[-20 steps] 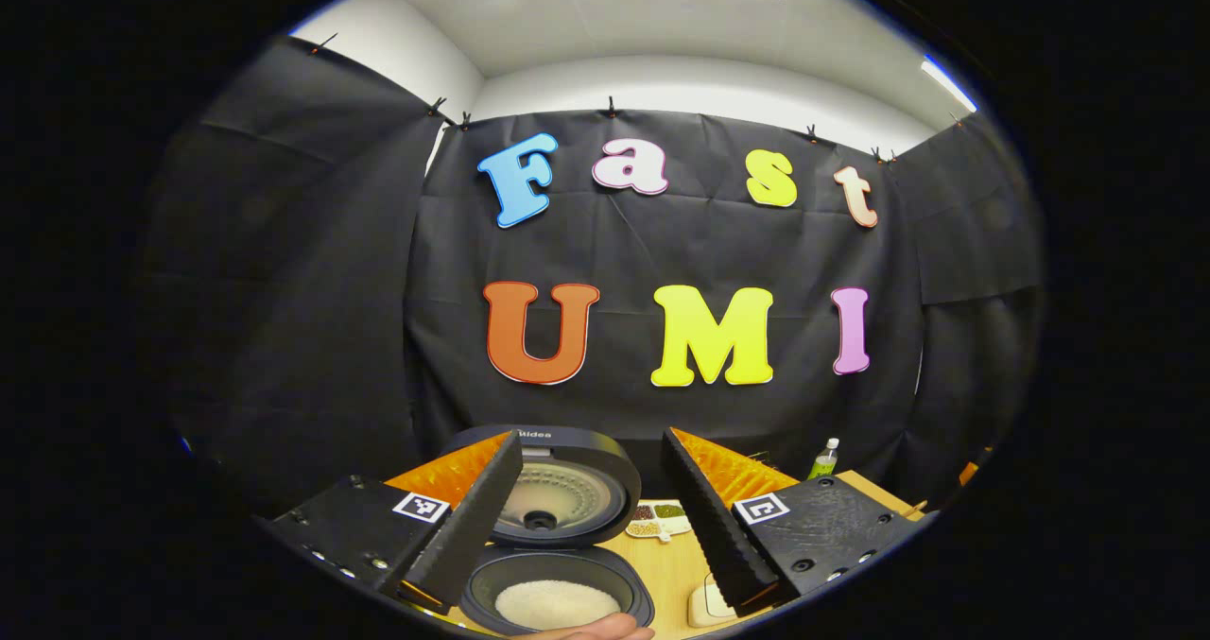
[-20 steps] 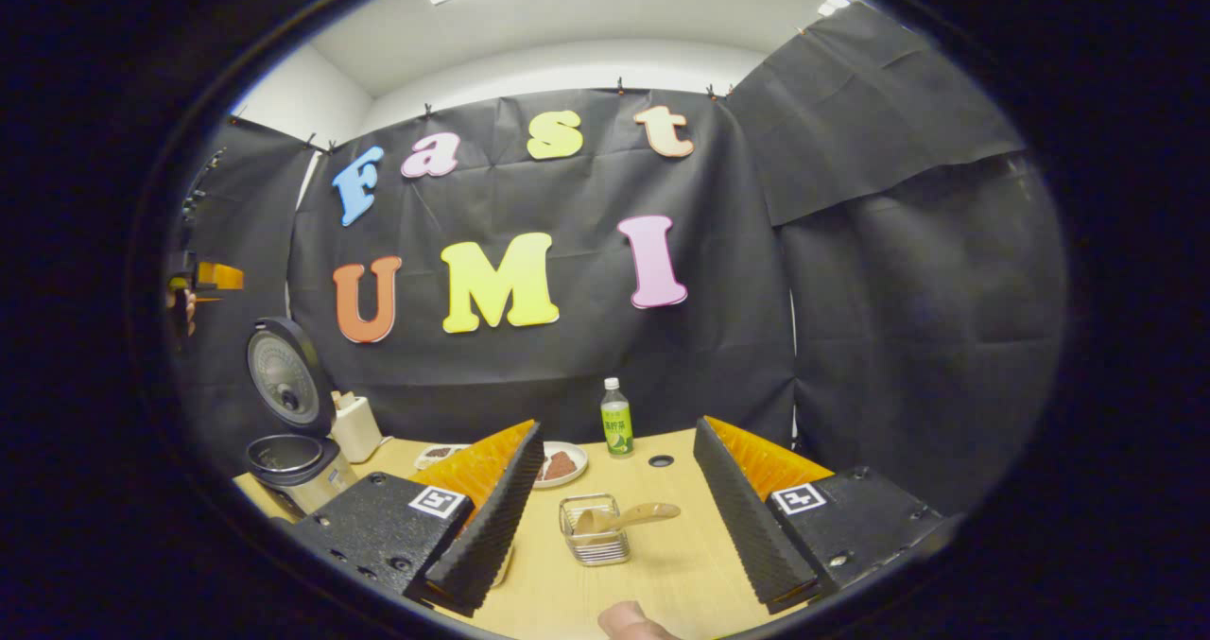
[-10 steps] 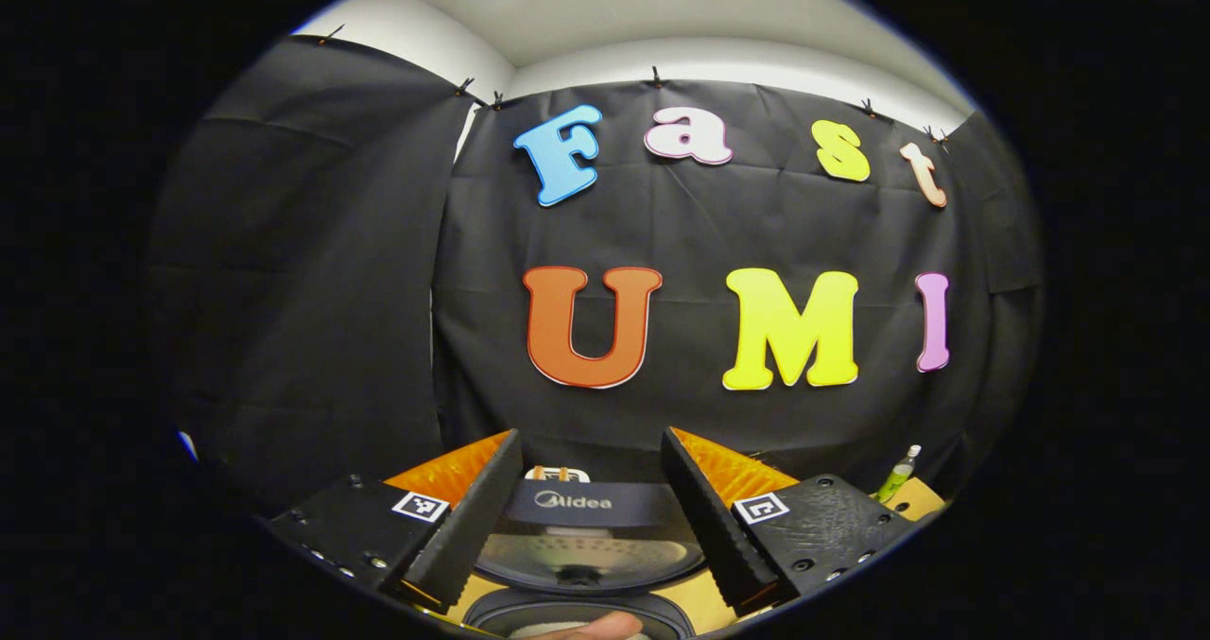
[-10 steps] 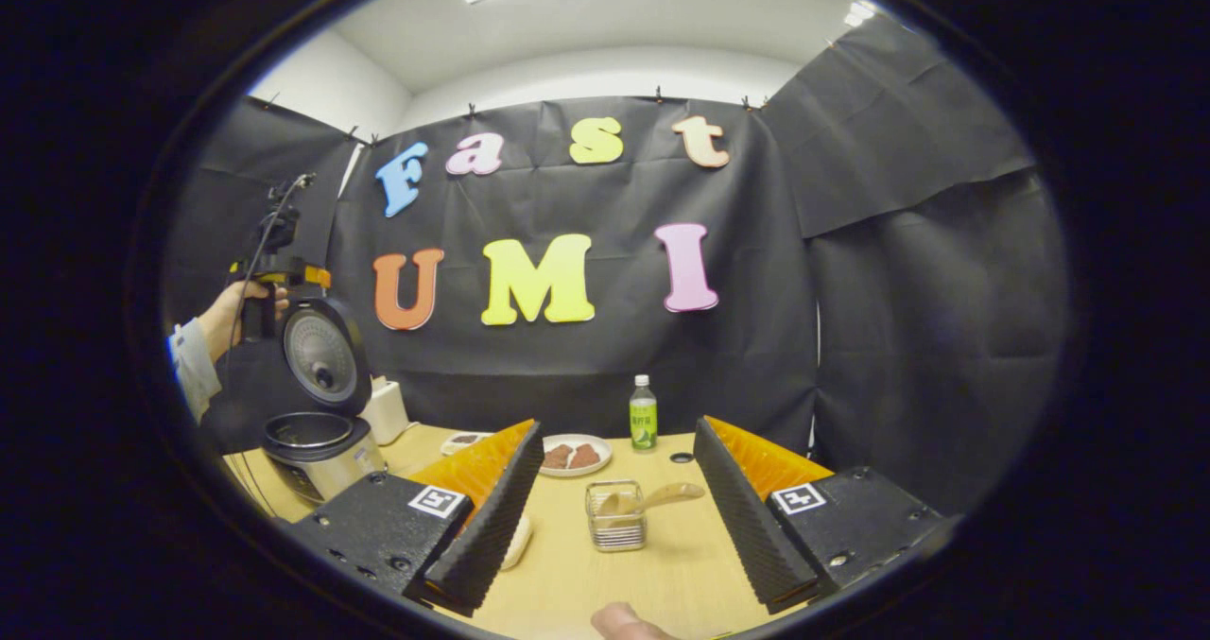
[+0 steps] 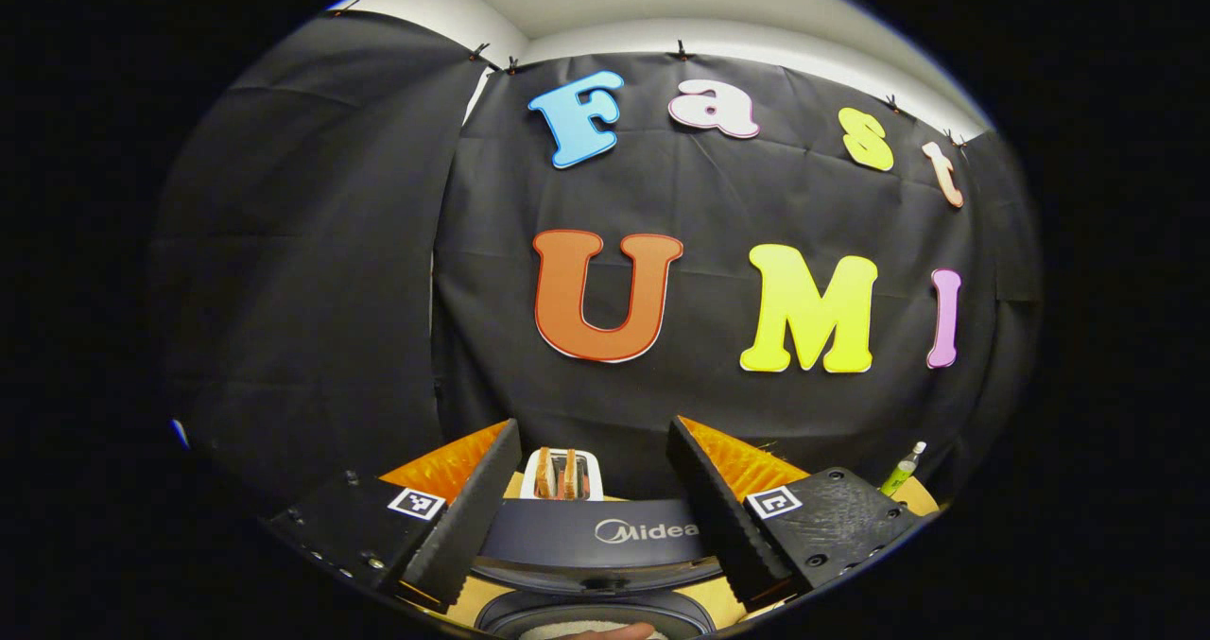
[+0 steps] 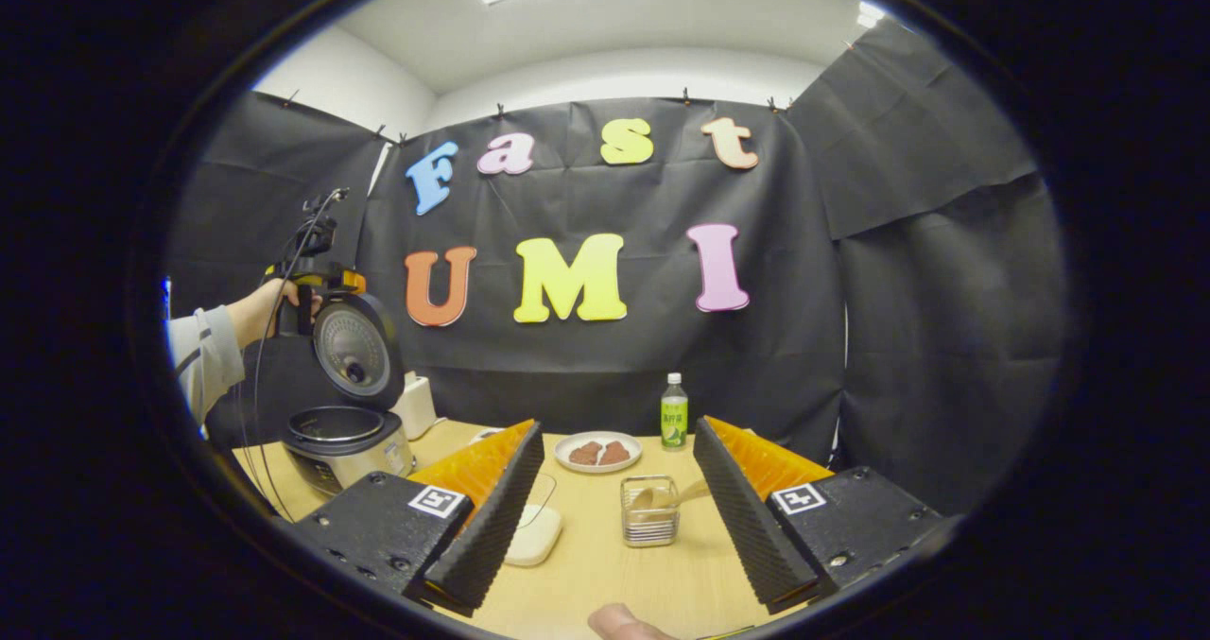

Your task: Close the left gripper, press the button to open the rice cooker; take a wooden spoon from the chopstick holder with the right hand, scoop a spoonful of rice and pour it into the rice cooker, then put the wooden spoon back into the chopstick holder.

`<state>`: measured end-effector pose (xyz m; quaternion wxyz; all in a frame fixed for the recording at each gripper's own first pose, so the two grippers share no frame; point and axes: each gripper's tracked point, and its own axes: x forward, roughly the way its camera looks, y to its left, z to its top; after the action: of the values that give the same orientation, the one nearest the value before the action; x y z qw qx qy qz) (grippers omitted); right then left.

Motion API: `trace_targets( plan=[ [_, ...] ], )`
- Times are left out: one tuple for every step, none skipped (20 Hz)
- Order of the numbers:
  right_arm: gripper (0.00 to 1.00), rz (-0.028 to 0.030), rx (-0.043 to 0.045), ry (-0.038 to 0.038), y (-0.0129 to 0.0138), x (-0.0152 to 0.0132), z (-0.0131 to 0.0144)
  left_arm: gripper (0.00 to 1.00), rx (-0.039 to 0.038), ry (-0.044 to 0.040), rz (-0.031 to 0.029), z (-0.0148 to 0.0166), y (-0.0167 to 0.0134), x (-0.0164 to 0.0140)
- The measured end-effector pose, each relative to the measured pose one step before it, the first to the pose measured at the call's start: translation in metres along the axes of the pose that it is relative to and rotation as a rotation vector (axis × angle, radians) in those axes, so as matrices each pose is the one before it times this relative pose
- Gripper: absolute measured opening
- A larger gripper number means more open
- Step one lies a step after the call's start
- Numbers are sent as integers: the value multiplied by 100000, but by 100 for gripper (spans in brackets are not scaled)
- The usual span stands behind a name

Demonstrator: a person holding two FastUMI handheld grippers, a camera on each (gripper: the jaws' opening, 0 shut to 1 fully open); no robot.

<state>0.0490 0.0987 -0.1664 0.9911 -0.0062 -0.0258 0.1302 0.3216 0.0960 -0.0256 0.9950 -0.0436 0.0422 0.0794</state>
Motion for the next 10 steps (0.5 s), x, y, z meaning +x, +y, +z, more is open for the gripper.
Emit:
trace_targets(
  plan=[
    [93,918,244,297,296,-414,41,100,-148,2441,100,-387,-86,-772],
    [93,810,170,-310,220,-493,101,100,503,3069,-257,-428,-117,-750],
    [96,45,-72,-410,39,-470,248,100,41,2383,-318,-330,103,-689],
    [100,381,-277,-428,59,-467,321,100,-13,2608,-199,-502,-143,-824],
    [100,973,163,-543,248,-495,311,100,171,1555,-34,-387,31,-781],
    [100,1521,551,-863,333,-614,324,100,613,992,-194,-426,-91,-701],
    [100,1148,929,-915,227,-514,390,100,-30,962,-185,-447,-54,-470],
    [100,355,1428,-767,-6,-324,189,100,-512,1149,-59,-549,-50,-641],
    [100,10,1359,-1053,25,-338,345,100,170,666,191,-565,18,-553],
    [100,294,306,149,154,-259,137,100,982,919,4,-600,-105,-616]
  ],
)
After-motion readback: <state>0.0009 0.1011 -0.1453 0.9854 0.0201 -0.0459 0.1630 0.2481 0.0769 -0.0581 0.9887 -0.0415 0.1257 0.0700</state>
